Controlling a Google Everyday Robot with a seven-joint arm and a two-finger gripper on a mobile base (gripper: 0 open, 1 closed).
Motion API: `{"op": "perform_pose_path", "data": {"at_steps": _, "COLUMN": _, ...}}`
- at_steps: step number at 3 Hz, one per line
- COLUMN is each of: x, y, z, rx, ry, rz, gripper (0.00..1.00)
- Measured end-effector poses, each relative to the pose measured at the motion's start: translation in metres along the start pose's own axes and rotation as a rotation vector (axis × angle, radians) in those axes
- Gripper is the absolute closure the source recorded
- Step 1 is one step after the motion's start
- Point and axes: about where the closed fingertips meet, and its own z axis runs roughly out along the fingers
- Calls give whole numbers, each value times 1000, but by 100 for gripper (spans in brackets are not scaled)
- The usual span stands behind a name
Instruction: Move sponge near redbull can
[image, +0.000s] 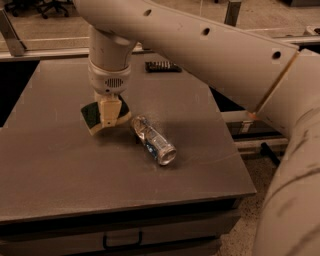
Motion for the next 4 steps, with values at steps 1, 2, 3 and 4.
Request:
{"op": "perform_pose_path", "data": {"at_steps": 1, "x": -7, "y": 0, "z": 12, "rx": -24, "ry": -21, "rz": -11, "gripper": 37}}
{"op": "perform_pose_path", "data": {"at_steps": 2, "x": -13, "y": -1, "z": 15, "rx": -41, "ry": -31, "rz": -25, "gripper": 14}}
{"op": "perform_pose_path", "data": {"at_steps": 3, "x": -15, "y": -2, "z": 15, "rx": -49, "ry": -34, "rz": -29, "gripper": 0}}
{"op": "perform_pose_path", "data": {"at_steps": 4, "x": -16, "y": -6, "z": -4, "rx": -26, "ry": -31, "rz": -29, "gripper": 0}}
